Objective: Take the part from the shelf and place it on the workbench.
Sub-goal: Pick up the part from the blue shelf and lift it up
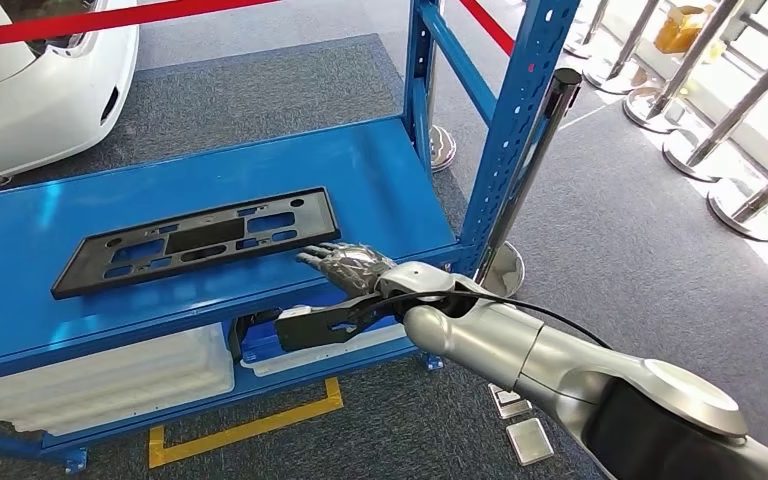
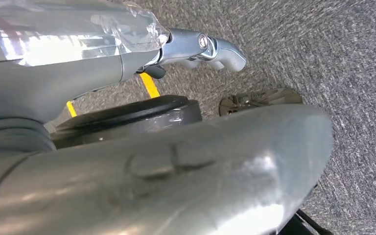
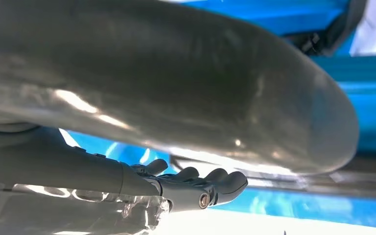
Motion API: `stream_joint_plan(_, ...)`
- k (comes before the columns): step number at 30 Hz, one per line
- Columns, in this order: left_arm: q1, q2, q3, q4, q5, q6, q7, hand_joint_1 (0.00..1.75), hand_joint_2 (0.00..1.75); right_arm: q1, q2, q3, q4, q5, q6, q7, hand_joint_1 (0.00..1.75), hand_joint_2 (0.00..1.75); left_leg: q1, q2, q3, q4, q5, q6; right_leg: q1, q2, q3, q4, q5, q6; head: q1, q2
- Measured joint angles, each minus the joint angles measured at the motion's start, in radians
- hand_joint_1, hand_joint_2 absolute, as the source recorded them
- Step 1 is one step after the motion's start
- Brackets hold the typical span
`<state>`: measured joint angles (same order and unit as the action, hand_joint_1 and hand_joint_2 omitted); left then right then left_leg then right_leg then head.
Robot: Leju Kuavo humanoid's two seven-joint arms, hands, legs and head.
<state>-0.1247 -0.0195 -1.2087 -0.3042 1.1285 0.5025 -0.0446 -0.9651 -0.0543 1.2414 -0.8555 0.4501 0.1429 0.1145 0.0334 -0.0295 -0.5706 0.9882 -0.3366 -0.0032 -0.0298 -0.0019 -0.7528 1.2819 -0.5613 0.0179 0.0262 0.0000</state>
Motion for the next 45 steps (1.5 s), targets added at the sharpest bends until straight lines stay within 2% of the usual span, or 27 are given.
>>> stream_joint_plan(1, 0.0, 0.0, 0.0, -0.001, 0.0, 0.0, 0.0, 0.0, 0.0, 0.003, -0.004, 0.0, 0.0, 0.0, 0.001, 0.0, 0.0, 0.0, 0.003, -0.007, 0.0, 0.004, -0.004, -0.005, -0.002, 0.0, 0.008, -0.024, 0.024, 0.002, 0.004, 0.0)
stream_joint_plan(3, 0.0, 0.0, 0.0, -0.002, 0.0, 0.0, 0.0, 0.0, 0.0, 0.004, -0.01, 0.0, 0.0, 0.001, 0.004, 0.001, 0.0, 0.0, 0.011, -0.02, -0.003, 0.019, -0.016, -0.022, -0.011, 0.022, 0.064, -0.144, 0.085, 0.011, 0.012, 0.0)
stream_joint_plan(5, -0.003, 0.001, 0.0, -0.003, 0.0, 0.0, 0.0, 0.0, 0.0, 0.007, -0.016, 0.0, 0.0, 0.002, 0.008, 0.001, 0.0, 0.0, 0.014, -0.032, -0.011, 0.036, -0.028, -0.041, -0.015, 0.049, 0.101, -0.222, 0.105, 0.009, 0.02, 0.0)
stream_joint_plan(6, -0.004, 0.002, 0.0, -0.003, 0.0, 0.0, 0.0, 0.0, 0.0, 0.009, -0.018, 0.0, 0.001, 0.002, 0.009, 0.001, 0.0, 0.0, 0.015, -0.037, -0.015, 0.039, -0.031, -0.049, -0.013, 0.055, 0.103, -0.225, 0.097, 0.002, 0.02, 0.0)
stream_joint_plan(8, -0.003, 0.002, 0.0, -0.003, 0.0, 0.0, 0.0, 0.0, 0.0, 0.012, -0.021, 0.0, 0.001, 0.003, 0.01, 0.001, 0.0, 0.0, 0.018, -0.047, -0.015, 0.037, -0.031, -0.061, -0.007, 0.038, 0.103, -0.222, 0.094, -0.019, 0.014, 0.0)
stream_joint_plan(10, -0.002, 0.002, 0.0, -0.004, 0.0, 0.001, 0.0, 0.0, 0.0, 0.011, -0.021, 0.0, 0.001, 0.004, 0.01, 0.001, 0.0, 0.0, 0.017, -0.026, -0.023, 0.068, -0.049, -0.068, -0.004, 0.02, 0.111, -0.225, 0.091, -0.037, 0.001, 0.0)
stream_joint_plan(11, -0.003, 0.002, 0.0, -0.004, 0.0, 0.001, 0.0, 0.0, 0.0, 0.011, -0.021, 0.0, 0.001, 0.004, 0.01, 0.001, 0.0, 0.0, 0.014, -0.009, -0.042, 0.114, -0.072, -0.068, -0.002, 0.009, 0.115, -0.227, 0.089, -0.045, -0.009, 0.0)
stream_joint_plan(13, -0.004, 0.002, 0.0, -0.004, 0.0, 0.001, 0.0, 0.0, 0.0, 0.011, -0.021, 0.0, 0.001, 0.004, 0.01, 0.0, 0.0, 0.0, 0.007, 0.017, -0.109, 0.248, -0.129, -0.063, 0.006, -0.013, 0.122, -0.227, 0.083, -0.055, -0.029, 0.0)
stream_joint_plan(14, -0.004, 0.002, 0.0, -0.004, 0.0, 0.001, 0.0, 0.0, 0.0, 0.012, -0.022, 0.0, 0.001, 0.004, 0.01, 0.0, 0.0, 0.0, 0.004, 0.02, -0.141, 0.305, -0.146, -0.06, 0.011, -0.023, 0.124, -0.227, 0.081, -0.058, -0.035, 0.0)
stream_joint_plan(15, -0.003, 0.002, 0.0, -0.004, 0.0, 0.001, 0.0, 0.0, 0.0, 0.012, -0.022, 0.0, 0.001, 0.004, 0.01, 0.0, 0.0, 0.0, 0.001, 0.021, -0.159, 0.331, -0.145, -0.055, 0.016, -0.033, 0.126, -0.227, 0.078, -0.061, -0.038, 0.0)
stream_joint_plan(16, -0.002, 0.002, 0.0, -0.004, 0.001, 0.001, 0.0, 0.0, 0.0, 0.012, -0.021, 0.0, 0.001, 0.004, 0.01, 0.0, 0.0, 0.0, -0.003, 0.023, -0.159, 0.32, -0.126, -0.049, 0.02, -0.043, 0.128, -0.227, 0.076, -0.064, -0.042, 0.0)
stream_joint_plan(17, -0.001, 0.002, -0.001, -0.004, 0.001, 0.001, 0.0, 0.0, 0.0, 0.012, -0.021, 0.0, 0.001, 0.005, 0.009, -0.001, 0.0, 0.0, -0.009, 0.029, -0.14, 0.272, -0.092, -0.04, 0.023, -0.053, 0.132, -0.227, 0.073, -0.065, -0.045, 0.0)
stream_joint_plan(19, -0.002, 0.002, -0.001, -0.004, 0.002, 0.001, 0.0, 0.0, 0.0, 0.012, -0.02, 0.0, 0.001, 0.008, 0.006, -0.007, 0.0, 0.0, -0.025, 0.069, -0.084, 0.14, -0.027, -0.02, 0.029, -0.07, 0.14, -0.227, 0.066, -0.065, -0.052, 0.0)
stream_joint_plan(21, -0.003, 0.002, -0.001, -0.004, 0.004, 0.001, 0.0, 0.0, 0.0, 0.012, -0.02, 0.0, 0.002, 0.014, 0.004, -0.016, 0.0, 0.0, -0.039, 0.099, -0.059, 0.07, -0.006, -0.009, 0.035, -0.088, 0.143, -0.227, 0.06, -0.06, -0.055, 0.0)
stream_joint_plan(23, -0.001, 0.002, -0.001, -0.004, 0.008, 0.001, 0.0, 0.0, 0.0, 0.011, -0.016, 0.0, 0.003, 0.021, 0.001, -0.026, 0.0, 0.0, -0.04, 0.083, -0.06, 0.059, -0.004, -0.005, 0.037, -0.109, 0.148, -0.23, 0.057, -0.052, -0.054, 0.0)
stream_joint_plan(24, 0.001, 0.002, -0.001, -0.004, 0.01, 0.002, 0.0, 0.0, 0.0, 0.011, -0.014, 0.0, 0.003, 0.025, -0.001, -0.029, 0.0, 0.0, -0.037, 0.071, -0.057, 0.053, 0.0, -0.001, 0.036, -0.106, 0.15, -0.227, 0.053, -0.046, -0.051, 0.0)
stream_joint_plan(26, 0.002, 0.002, 0.0, -0.004, 0.012, 0.003, -0.001, 0.0, 0.0, 0.009, -0.011, 0.0, 0.004, 0.028, -0.003, -0.034, 0.0, 0.0, -0.03, 0.048, -0.051, 0.042, 0.007, 0.007, 0.031, -0.064, 0.134, -0.18, 0.02, -0.036, -0.044, 0.0)
stream_joint_plan(28, 0.0, 0.002, 0.0, -0.004, 0.012, 0.003, -0.001, 0.0, 0.0, 0.01, -0.011, 0.0, 0.006, 0.03, -0.004, -0.037, 0.0, 0.0, -0.027, 0.025, -0.049, 0.04, 0.01, 0.012, 0.025, -0.017, 0.076, -0.062, -0.036, -0.031, -0.028, 0.0)
stream_joint_plan(29, 0.0, 0.002, 0.0, -0.004, 0.012, 0.003, -0.002, 0.0, 0.0, 0.012, -0.012, 0.0, 0.008, 0.032, -0.004, -0.037, 0.0, 0.0, -0.026, 0.014, -0.049, 0.04, 0.009, 0.013, 0.023, -0.007, 0.044, -0.002, -0.055, -0.029, -0.019, 0.0)
stream_joint_plan(30, 0.001, 0.002, 0.0, -0.004, 0.013, 0.004, -0.002, 0.0, 0.0, 0.013, -0.013, 0.0, 0.01, 0.033, -0.005, -0.039, 0.0, 0.0, -0.026, 0.002, -0.048, 0.04, 0.008, 0.014, 0.022, -0.004, 0.022, 0.032, -0.058, -0.027, -0.01, 0.0)
stream_joint_plan(31, 0.002, 0.002, 0.0, -0.004, 0.013, 0.004, -0.003, 0.0, 0.0, 0.014, -0.013, 0.0, 0.011, 0.035, -0.006, -0.041, 0.0, 0.0, -0.026, -0.007, -0.047, 0.041, 0.007, 0.013, 0.021, -0.002, 0.016, 0.03, -0.04, -0.027, -0.002, 0.0)
stream_joint_plan(32, 0.003, 0.002, 0.0, -0.004, 0.014, 0.004, -0.004, 0.0, 0.0, 0.013, -0.013, 0.0, 0.013, 0.038, -0.006, -0.044, 0.0, 0.0, -0.026, -0.015, -0.045, 0.043, 0.005, 0.011, 0.02, -0.001, 0.029, -0.011, -0.005, -0.028, 0.005, 0.0)
stream_joint_plan(33, 0.004, 0.002, 0.0, -0.004, 0.014, 0.004, -0.005, 0.0, 0.0, 0.011, -0.012, 0.0, 0.013, 0.039, -0.007, -0.047, 0.0, 0.0, -0.025, -0.022, -0.042, 0.045, 0.001, 0.008, 0.02, 0.001, 0.054, -0.078, 0.037, -0.03, 0.012, 0.0)
stream_joint_plan(35, 0.003, 0.002, 0.0, -0.004, 0.014, 0.004, -0.008, 0.0, 0.0, 0.006, -0.008, 0.0, 0.013, 0.043, -0.009, -0.051, 0.0, 0.0, -0.025, -0.031, -0.042, 0.051, -0.007, 0.0, 0.021, 0.012, 0.101, -0.192, 0.087, -0.038, 0.02, 0.0)
stream_joint_plan(36, 0.003, 0.002, 0.0, -0.004, 0.014, 0.004, -0.009, 0.0, 0.0, 0.005, -0.006, 0.0, 0.014, 0.044, -0.01, -0.052, 0.0, 0.0, -0.025, -0.033, -0.043, 0.053, -0.009, -0.006, 0.023, 0.016, 0.112, -0.219, 0.093, -0.042, 0.021, 0.0)
stream_joint_plan(38, 0.005, 0.002, 0.0, -0.004, 0.015, 0.004, -0.01, 0.0, 0.0, 0.002, -0.002, 0.0, 0.014, 0.048, -0.011, -0.052, 0.0, 0.0, -0.024, -0.033, -0.044, 0.056, -0.012, -0.01, 0.026, 0.019, 0.115, -0.228, 0.091, -0.047, 0.019, 0.0)
stream_joint_plan(45, 0.006, 0.002, 0.0, -0.004, 0.025, 0.003, -0.01, 0.0, 0.0, -0.001, 0.005, 0.0, 0.019, 0.083, -0.016, -0.035, 0.0, 0.0, -0.022, -0.031, -0.034, 0.045, -0.014, -0.011, 0.029, 0.019, 0.119, -0.231, 0.087, -0.054, -0.005, 0.0)
